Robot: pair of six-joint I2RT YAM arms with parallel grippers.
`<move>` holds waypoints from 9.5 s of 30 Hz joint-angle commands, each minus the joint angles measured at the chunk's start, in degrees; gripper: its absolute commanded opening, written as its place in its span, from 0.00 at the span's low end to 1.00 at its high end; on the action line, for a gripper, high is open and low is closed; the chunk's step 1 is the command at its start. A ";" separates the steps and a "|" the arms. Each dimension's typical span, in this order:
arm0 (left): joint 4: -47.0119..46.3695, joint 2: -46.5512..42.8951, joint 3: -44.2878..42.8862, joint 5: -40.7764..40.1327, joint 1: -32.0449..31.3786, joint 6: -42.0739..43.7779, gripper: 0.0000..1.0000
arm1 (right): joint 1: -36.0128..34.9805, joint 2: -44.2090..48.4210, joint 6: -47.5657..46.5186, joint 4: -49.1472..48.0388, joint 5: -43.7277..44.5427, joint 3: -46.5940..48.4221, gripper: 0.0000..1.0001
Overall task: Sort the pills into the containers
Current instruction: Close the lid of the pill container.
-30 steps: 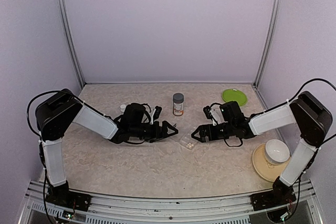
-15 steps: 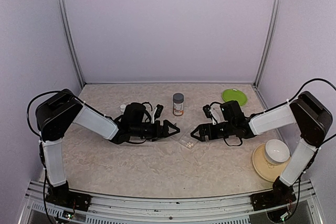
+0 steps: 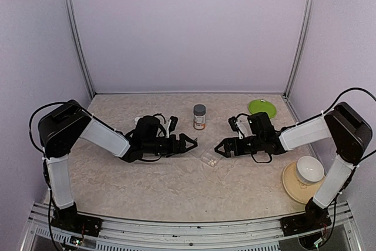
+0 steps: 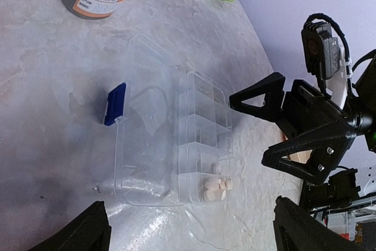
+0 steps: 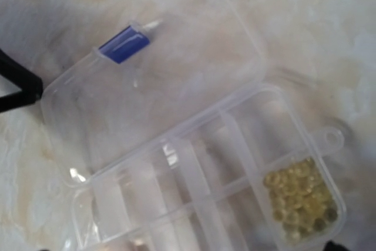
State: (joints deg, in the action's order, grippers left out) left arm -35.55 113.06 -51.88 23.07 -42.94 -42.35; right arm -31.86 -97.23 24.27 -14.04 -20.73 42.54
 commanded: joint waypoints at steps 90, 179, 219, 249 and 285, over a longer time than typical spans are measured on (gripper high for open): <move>-0.30 7.95 -15.84 14.08 -5.31 6.04 0.87 | 5.84 -5.69 21.81 -34.19 -24.71 -11.15 1.00; 11.82 14.32 -26.61 10.99 -10.09 8.72 0.85 | 11.64 -4.79 25.48 -33.91 -22.54 -13.64 1.00; 14.20 19.14 -29.71 11.64 -11.37 9.42 0.81 | 12.61 7.15 23.24 -23.62 -21.48 -12.74 1.00; 13.40 17.79 -28.02 11.31 -11.38 10.19 0.80 | 4.83 3.83 20.67 -10.89 -19.04 -6.32 1.00; 13.09 17.46 -27.76 11.12 -11.20 9.85 0.79 | 4.79 1.53 13.46 -4.44 -13.99 -6.87 1.00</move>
State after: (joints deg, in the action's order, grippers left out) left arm -22.79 130.65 -80.75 34.57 -53.84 -32.73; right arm -26.61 -93.97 37.74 -16.29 -33.56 36.45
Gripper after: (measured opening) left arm 0.794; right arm 0.999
